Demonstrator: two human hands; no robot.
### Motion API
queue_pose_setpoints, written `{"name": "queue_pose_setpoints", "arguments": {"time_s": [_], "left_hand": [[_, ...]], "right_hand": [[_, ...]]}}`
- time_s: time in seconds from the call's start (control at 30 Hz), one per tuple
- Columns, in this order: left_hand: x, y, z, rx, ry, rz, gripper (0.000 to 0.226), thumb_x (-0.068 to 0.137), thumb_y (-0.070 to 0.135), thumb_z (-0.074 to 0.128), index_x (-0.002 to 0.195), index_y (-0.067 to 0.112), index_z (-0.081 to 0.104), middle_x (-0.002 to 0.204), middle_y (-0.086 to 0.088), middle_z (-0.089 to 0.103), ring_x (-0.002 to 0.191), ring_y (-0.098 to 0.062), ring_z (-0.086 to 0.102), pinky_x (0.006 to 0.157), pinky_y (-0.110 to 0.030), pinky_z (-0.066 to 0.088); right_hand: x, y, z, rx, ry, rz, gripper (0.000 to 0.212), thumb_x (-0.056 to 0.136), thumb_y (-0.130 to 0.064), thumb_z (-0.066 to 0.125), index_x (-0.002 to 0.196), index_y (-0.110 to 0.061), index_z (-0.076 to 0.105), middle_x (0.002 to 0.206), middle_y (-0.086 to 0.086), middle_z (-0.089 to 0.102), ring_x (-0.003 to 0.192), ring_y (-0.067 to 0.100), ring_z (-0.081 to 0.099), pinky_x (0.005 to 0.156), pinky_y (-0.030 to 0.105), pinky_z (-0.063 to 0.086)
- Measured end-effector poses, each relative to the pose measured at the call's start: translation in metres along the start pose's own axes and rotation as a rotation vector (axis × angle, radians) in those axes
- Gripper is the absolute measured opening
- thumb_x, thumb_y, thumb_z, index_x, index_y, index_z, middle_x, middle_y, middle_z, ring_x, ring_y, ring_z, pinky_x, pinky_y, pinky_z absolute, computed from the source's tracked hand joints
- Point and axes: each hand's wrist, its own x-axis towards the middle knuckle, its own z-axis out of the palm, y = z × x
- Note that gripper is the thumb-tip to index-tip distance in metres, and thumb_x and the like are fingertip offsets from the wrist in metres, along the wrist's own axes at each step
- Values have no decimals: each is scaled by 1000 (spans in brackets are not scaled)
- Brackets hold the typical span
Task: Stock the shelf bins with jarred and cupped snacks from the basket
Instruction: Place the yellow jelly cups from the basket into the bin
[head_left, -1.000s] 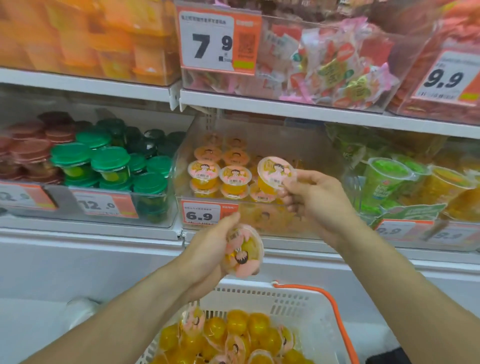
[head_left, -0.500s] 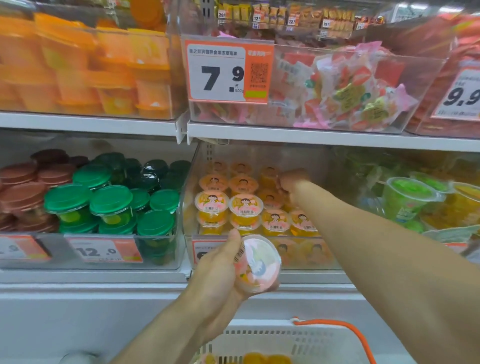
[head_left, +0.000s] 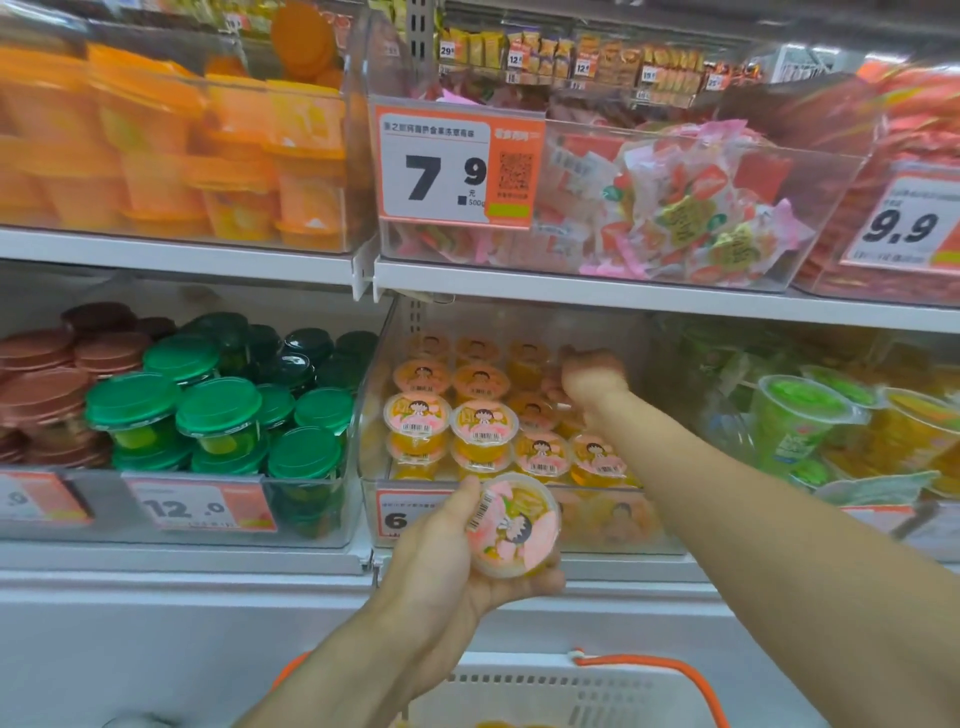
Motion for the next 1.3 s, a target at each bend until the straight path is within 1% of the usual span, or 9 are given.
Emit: {"name": "queue_pose_setpoints", "arguments": {"time_s": [0.17,0.33,0.43,0.5,0.6,0.77,0.97,1.1,1.3], "left_hand": [[-6,5,1,14,-58,68,44,105,35,40,115,0,63,97,-25,74,80,-35,70,43,-31,55],[-6,3,15,-115,-50,246,41,106,33,33,129,6,54,109,-20,73,89,-31,73,68,-43,62],[-5,-4,22,-131,-97,262,41,106,40,30,131,14,47,115,-22,70,96,-44,70,59,-43,58],[-6,-12,25,-79,-102,274,33,105,38,34,124,14,47,115,-24,69,90,-44,67,54,-38,53],[-5,-16,30,-50,-40,310,16,103,19,49,117,12,50,105,-19,72,88,-34,71,74,-46,58],[2,-22,25,189,71,444,44,77,22,81,110,27,52,98,-11,74,94,-34,73,88,-56,56],[2,-15,26,220,2,404,24,98,13,56,117,27,52,92,5,73,87,-28,75,76,-51,61],[5,-12,22,336,69,402,26,98,9,55,117,26,55,114,1,59,88,-23,73,69,-44,60],[12,-18,20,434,122,419,24,95,8,57,108,27,53,108,8,58,87,-18,71,63,-34,59]], "right_hand": [[-110,-3,-41,231,-169,-194,26,104,-30,49,102,-6,60,69,9,65,51,17,55,49,28,44],[-210,20,-55,315,-342,-236,56,73,-52,78,95,-9,49,54,12,58,40,22,48,41,24,36],[-227,31,-49,234,-338,-251,52,73,-38,85,94,-6,49,58,13,62,44,22,56,40,26,40],[-226,33,-51,222,-283,-276,37,77,-28,78,87,-3,53,60,15,66,49,26,61,40,27,42],[-220,28,-57,291,-219,-233,18,88,-7,71,86,0,54,67,19,70,59,32,66,44,30,50],[-218,19,-60,423,-207,-84,13,92,-4,64,99,2,54,72,23,72,57,29,68,50,31,56],[-189,13,-62,367,-211,-75,15,94,-6,63,103,5,58,68,18,70,54,22,67,49,28,56],[-131,6,-59,286,-152,-13,11,99,-3,56,97,5,64,61,11,62,51,16,58,50,25,51],[-48,10,-34,88,-47,162,12,95,8,48,94,7,59,59,12,54,48,17,46,42,25,41]]}}
